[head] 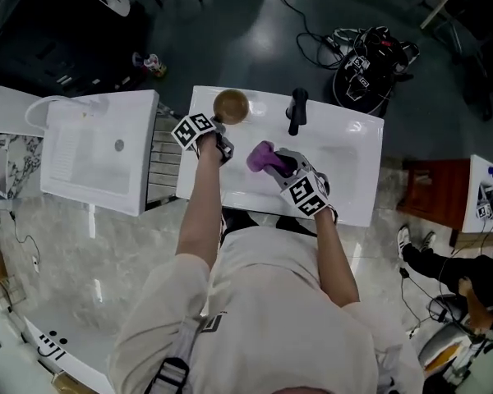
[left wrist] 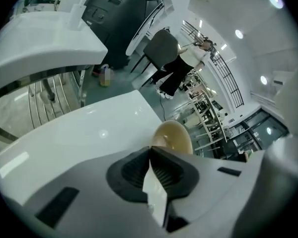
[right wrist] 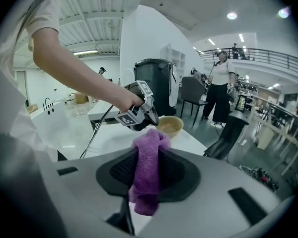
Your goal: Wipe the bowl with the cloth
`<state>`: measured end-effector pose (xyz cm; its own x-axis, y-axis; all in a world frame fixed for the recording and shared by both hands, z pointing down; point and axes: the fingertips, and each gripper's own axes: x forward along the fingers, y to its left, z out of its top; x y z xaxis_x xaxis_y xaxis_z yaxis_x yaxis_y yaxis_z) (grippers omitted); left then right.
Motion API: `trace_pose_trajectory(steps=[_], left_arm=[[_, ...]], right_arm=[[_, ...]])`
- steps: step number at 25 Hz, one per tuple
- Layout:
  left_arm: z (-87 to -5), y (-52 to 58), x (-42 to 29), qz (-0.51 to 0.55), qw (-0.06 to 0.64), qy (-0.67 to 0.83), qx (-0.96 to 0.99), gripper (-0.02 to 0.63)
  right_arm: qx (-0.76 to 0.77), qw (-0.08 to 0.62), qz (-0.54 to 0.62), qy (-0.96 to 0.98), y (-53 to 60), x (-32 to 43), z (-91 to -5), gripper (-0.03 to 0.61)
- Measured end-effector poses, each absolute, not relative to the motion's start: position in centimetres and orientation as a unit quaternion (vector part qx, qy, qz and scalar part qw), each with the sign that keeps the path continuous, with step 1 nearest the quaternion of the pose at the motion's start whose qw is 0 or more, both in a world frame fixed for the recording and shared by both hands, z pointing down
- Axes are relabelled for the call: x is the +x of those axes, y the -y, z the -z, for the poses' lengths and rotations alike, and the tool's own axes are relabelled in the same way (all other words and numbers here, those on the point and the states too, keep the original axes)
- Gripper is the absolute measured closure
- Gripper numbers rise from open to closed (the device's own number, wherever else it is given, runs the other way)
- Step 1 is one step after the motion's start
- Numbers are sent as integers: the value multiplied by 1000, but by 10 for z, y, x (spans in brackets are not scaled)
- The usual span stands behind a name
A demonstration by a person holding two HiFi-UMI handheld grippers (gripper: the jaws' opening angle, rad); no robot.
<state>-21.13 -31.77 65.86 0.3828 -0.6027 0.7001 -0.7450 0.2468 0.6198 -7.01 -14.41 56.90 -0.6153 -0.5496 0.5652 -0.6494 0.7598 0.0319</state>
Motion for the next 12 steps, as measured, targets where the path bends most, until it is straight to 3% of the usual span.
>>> trace_pose_trajectory(steps=[12], left_arm=[[-634, 307, -215, -19, 546, 494, 676, 532]], right_arm=[[491, 260, -219, 802, 188, -44, -591, 486]])
